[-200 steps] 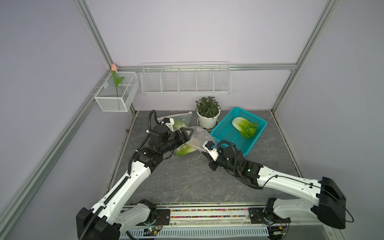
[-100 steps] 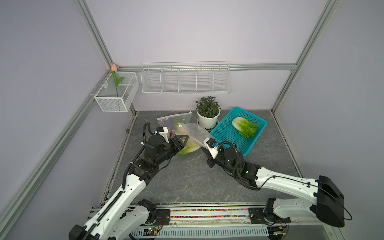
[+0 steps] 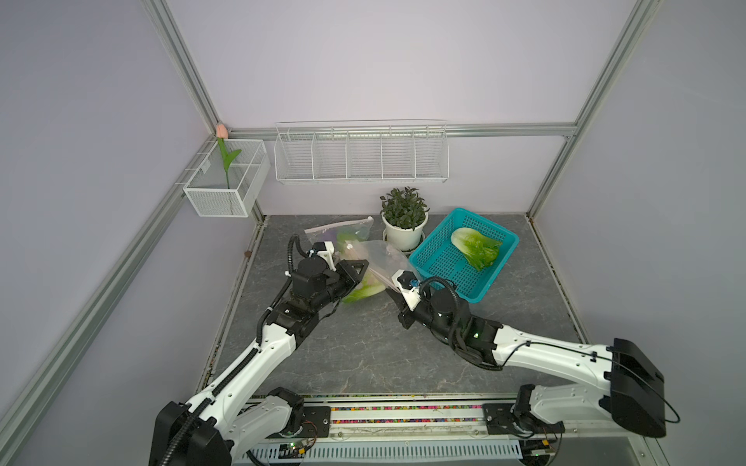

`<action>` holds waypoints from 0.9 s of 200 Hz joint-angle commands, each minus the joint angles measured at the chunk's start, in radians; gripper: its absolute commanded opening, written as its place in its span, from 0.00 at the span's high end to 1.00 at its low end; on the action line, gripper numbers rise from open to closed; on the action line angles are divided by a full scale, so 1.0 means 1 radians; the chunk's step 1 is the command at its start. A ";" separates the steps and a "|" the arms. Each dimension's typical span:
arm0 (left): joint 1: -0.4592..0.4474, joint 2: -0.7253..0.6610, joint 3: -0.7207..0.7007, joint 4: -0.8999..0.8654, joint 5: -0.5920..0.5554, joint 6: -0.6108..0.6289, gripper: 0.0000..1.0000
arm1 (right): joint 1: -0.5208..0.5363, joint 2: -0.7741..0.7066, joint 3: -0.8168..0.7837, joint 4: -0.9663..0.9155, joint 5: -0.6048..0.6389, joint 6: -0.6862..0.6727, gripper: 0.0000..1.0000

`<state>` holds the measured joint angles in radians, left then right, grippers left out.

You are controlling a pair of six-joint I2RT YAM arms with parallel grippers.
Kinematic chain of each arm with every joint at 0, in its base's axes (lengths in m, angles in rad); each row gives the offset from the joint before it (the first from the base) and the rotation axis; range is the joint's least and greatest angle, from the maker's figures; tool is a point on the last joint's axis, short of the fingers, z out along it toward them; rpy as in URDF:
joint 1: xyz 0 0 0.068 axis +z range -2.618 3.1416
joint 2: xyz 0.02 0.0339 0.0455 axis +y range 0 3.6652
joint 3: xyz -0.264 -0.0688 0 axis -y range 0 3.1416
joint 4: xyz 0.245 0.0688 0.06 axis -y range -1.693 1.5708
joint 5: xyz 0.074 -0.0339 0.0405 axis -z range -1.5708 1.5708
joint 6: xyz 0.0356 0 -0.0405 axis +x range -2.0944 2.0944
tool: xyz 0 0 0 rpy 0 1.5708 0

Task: Put the chinese cabbages into a zipper bag and zip it
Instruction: Open the zipper of the food storage bag.

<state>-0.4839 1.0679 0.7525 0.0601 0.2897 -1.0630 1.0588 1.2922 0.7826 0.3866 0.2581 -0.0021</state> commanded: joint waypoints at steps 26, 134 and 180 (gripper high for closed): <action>0.011 0.048 -0.004 0.110 0.049 0.053 1.00 | 0.008 -0.034 0.009 -0.036 -0.086 0.134 0.75; 0.005 0.139 0.163 -0.082 0.289 0.374 1.00 | -0.244 0.079 0.488 -0.816 -0.512 0.493 0.43; -0.009 0.135 0.166 -0.083 0.292 0.370 1.00 | -0.224 0.171 0.578 -0.913 -0.465 0.447 0.49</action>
<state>-0.4847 1.2060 0.8959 -0.0284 0.5594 -0.7086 0.8219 1.4353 1.3224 -0.4164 -0.2119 0.4591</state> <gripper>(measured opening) 0.048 0.531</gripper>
